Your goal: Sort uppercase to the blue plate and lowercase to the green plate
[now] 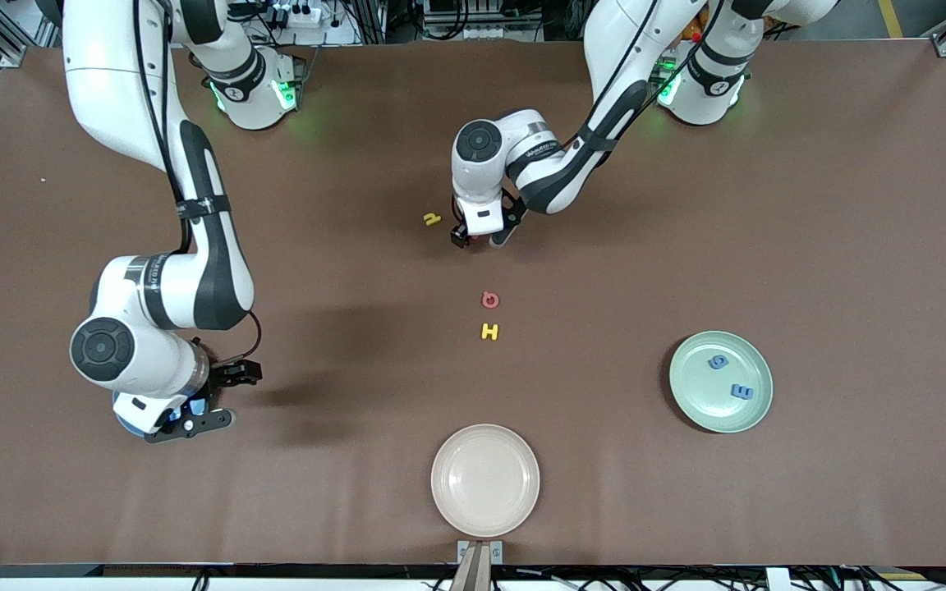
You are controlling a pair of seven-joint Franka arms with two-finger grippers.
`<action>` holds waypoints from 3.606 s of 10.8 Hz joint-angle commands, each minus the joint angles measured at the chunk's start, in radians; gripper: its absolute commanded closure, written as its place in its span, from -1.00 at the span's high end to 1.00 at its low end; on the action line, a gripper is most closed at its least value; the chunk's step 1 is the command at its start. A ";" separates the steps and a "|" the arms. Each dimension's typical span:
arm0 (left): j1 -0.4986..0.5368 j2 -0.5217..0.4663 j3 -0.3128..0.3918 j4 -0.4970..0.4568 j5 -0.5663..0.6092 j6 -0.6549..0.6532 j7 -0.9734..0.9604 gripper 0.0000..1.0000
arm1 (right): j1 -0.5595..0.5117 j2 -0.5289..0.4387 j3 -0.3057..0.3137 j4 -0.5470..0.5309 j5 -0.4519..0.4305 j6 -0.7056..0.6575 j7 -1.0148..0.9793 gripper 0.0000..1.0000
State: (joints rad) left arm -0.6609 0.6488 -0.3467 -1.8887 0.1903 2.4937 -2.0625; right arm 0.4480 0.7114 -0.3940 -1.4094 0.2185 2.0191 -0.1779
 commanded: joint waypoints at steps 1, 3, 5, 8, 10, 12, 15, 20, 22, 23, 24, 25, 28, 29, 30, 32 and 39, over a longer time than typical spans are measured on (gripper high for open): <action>0.012 -0.014 -0.012 -0.023 0.029 0.024 -0.034 0.46 | 0.004 -0.001 0.015 0.000 0.021 0.019 0.076 1.00; 0.014 -0.008 -0.012 -0.021 0.031 0.028 -0.034 0.42 | 0.006 0.013 0.037 0.024 0.021 0.033 0.148 1.00; 0.014 0.002 -0.012 -0.018 0.035 0.033 -0.033 0.36 | 0.008 0.023 0.055 0.050 0.021 0.035 0.213 1.00; 0.014 0.008 -0.011 -0.015 0.049 0.039 -0.033 0.29 | 0.015 0.033 0.083 0.064 0.019 0.053 0.296 1.00; 0.014 0.009 -0.011 -0.013 0.051 0.039 -0.031 -0.18 | 0.027 0.034 0.093 0.064 0.019 0.055 0.354 1.00; 0.015 0.009 -0.011 -0.012 0.051 0.039 -0.022 -1.00 | 0.079 0.034 0.093 0.061 0.012 0.067 0.455 1.00; 0.062 -0.015 -0.012 -0.010 0.081 0.034 0.010 -1.00 | 0.118 0.034 0.093 0.053 0.010 0.086 0.466 1.00; 0.350 -0.167 -0.063 -0.009 0.071 -0.097 0.386 -1.00 | 0.165 0.037 0.093 0.053 0.018 0.122 0.600 1.00; 0.479 -0.198 -0.063 -0.007 0.061 -0.137 0.610 -1.00 | 0.254 0.075 0.096 0.059 0.016 0.151 0.783 1.00; 0.536 -0.207 -0.058 -0.007 0.058 -0.150 0.733 -1.00 | 0.309 0.106 0.101 0.061 0.018 0.168 0.825 1.00; 0.579 -0.208 -0.046 -0.006 0.049 -0.151 0.853 -1.00 | 0.375 0.144 0.106 0.061 0.013 0.215 0.862 1.00; 0.618 -0.207 -0.017 -0.006 0.046 -0.150 0.996 -1.00 | 0.426 0.167 0.106 0.061 0.010 0.231 0.865 1.00; 0.626 -0.193 0.101 0.016 0.044 -0.150 1.253 -1.00 | 0.509 0.168 0.110 0.060 0.001 0.225 0.781 1.00; 0.626 -0.192 0.132 0.028 0.044 -0.150 1.307 -1.00 | 0.532 0.168 0.116 0.056 0.004 0.224 0.738 1.00; 0.626 -0.186 0.155 0.034 0.044 -0.150 1.359 -1.00 | 0.534 0.168 0.150 0.056 0.004 0.224 0.713 1.00; 0.624 -0.169 0.192 0.055 0.046 -0.150 1.420 -1.00 | 0.531 0.171 0.185 0.058 0.005 0.231 0.655 1.00; 0.610 -0.199 0.209 0.073 0.035 -0.160 1.432 1.00 | 0.478 0.253 0.224 0.156 -0.005 0.227 0.477 1.00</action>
State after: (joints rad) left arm -0.0341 0.4778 -0.1492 -1.8203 0.2461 2.3531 -0.6468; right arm 0.9516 0.9140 -0.1880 -1.3365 0.2204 2.2573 0.3165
